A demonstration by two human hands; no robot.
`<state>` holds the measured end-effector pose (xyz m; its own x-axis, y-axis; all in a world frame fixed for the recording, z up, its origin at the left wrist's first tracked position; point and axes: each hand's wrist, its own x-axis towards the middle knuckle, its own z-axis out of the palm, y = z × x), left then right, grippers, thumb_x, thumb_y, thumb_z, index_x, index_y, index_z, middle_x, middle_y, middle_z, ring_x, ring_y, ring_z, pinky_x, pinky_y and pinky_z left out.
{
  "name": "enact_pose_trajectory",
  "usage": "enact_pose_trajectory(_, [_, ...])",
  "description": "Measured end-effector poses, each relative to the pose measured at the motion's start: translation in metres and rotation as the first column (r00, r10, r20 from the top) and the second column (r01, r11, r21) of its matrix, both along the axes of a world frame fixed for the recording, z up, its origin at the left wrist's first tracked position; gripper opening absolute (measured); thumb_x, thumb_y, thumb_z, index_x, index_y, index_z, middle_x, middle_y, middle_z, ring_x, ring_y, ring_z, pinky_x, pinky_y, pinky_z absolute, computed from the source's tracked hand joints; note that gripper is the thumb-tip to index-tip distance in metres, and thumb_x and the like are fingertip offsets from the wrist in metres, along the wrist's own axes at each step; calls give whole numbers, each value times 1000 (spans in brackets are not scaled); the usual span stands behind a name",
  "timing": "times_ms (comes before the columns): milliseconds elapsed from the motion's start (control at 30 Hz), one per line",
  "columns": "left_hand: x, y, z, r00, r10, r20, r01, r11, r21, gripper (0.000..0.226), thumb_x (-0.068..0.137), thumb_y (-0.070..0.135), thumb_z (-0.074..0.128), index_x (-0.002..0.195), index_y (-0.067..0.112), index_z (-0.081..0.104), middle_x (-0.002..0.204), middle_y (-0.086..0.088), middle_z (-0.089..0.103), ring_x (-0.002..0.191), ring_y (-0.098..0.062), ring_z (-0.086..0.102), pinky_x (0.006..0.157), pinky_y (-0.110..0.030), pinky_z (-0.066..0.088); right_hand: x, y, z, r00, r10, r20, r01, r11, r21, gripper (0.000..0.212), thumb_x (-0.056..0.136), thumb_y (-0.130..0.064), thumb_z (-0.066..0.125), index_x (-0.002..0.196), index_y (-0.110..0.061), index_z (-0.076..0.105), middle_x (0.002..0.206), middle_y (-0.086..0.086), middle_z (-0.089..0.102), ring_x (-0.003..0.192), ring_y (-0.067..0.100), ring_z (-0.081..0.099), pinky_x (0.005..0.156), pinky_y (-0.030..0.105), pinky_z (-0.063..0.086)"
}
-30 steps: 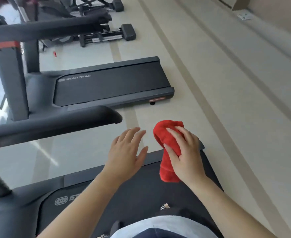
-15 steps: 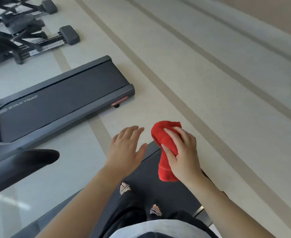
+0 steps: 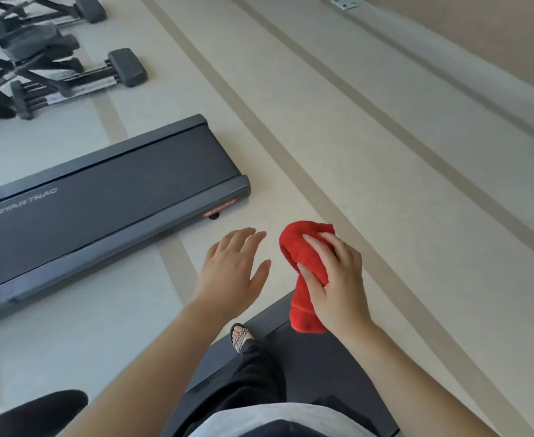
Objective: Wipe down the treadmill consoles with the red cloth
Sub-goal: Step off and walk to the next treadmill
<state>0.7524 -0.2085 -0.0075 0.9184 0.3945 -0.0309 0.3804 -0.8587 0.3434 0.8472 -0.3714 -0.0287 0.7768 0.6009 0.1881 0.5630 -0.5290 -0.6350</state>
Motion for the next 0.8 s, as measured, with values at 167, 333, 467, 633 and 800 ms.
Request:
enact_pose_trajectory(167, [39, 75, 8, 1000, 18, -15, -18, 1000, 0, 47, 94, 42, 39, 137, 24, 38, 142, 3, 42, 131, -20, 35, 108, -40, 26, 45, 82, 9, 999, 31, 10, -31, 999, 14, 46, 90, -47, 40, 131, -29, 50, 138, -3, 45, 122, 24, 38, 97, 48, 45])
enact_pose_trajectory(333, [69, 130, 22, 999, 35, 36, -36, 999, 13, 45, 93, 40, 44, 134, 22, 43, 138, 2, 47, 129, -21, 39, 106, -42, 30, 76, 144, 16, 998, 60, 32, -61, 998, 23, 45, 91, -47, 41, 133, -31, 48, 139, -4, 43, 124, 21, 37, 98, 46, 45])
enact_pose_trajectory(467, [80, 161, 23, 994, 90, 58, -90, 996, -2, 44, 93, 40, 43, 133, 22, 44, 138, 2, 47, 129, -21, 40, 106, -44, 31, 94, 184, 17, 992, 108, 60, -110, 994, 27, 44, 91, -47, 43, 133, -33, 46, 139, -5, 44, 124, 21, 37, 98, 44, 45])
enact_pose_trajectory(633, [95, 205, 10, 979, 170, 116, -175, 984, 39, 47, 87, 41, 42, 127, 18, 51, 130, -1, 54, 120, -24, 49, 98, -43, 39, 124, 237, 7, 980, 187, 74, -191, 980, 48, 44, 90, -45, 41, 132, -33, 47, 139, -7, 42, 123, 21, 36, 99, 42, 42])
enact_pose_trajectory(800, [123, 261, -20, 956, 252, 148, -264, 962, 72, 45, 91, 37, 47, 131, 17, 48, 134, -2, 51, 125, -24, 44, 101, -45, 35, 166, 301, -26, 961, 257, 98, -267, 958, 105, 43, 90, -41, 44, 131, -29, 49, 137, -6, 44, 121, 22, 38, 100, 39, 39])
